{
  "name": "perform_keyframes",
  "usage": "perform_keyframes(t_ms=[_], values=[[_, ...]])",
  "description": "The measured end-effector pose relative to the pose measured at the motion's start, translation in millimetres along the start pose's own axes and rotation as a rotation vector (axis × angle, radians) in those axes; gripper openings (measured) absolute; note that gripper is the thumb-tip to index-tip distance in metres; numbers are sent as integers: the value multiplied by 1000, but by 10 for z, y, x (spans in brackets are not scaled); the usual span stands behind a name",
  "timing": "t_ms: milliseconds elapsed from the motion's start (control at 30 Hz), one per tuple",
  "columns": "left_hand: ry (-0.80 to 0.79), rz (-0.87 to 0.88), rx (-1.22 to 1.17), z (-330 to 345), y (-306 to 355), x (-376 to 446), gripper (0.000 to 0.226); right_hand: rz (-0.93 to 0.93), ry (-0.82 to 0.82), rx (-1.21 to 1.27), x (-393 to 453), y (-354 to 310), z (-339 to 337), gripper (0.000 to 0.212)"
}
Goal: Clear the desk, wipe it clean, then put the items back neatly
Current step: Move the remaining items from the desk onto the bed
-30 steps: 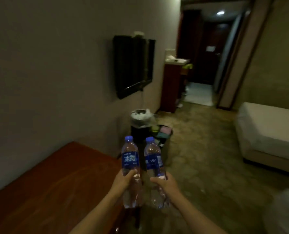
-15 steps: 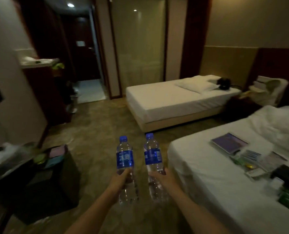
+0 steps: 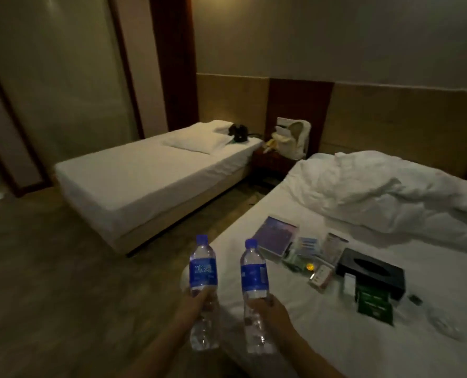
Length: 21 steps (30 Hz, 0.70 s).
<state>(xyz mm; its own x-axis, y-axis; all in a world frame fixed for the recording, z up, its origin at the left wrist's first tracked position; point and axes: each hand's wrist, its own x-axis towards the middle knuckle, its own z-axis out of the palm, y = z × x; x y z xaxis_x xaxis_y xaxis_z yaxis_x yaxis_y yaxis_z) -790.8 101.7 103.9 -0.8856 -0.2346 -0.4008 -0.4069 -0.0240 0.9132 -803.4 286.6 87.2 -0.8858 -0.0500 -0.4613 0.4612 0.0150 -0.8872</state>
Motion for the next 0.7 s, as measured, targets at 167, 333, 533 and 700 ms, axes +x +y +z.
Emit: perform_keyframes(t_ms=[167,333,533,700], values=[[-61,-74,90,447,63,770,19,98,133,115,642,-75,-301,23],[-206,-176,152,952,219,1558,19,136,256,176,1480,-138,-571,36],[-320,-220,257,1532,548,2765,38,220,298,310,2619,-337,-827,24],[-264,-275,296,1823,706,3507,15,272,369,369,3276,-411,-1016,26]])
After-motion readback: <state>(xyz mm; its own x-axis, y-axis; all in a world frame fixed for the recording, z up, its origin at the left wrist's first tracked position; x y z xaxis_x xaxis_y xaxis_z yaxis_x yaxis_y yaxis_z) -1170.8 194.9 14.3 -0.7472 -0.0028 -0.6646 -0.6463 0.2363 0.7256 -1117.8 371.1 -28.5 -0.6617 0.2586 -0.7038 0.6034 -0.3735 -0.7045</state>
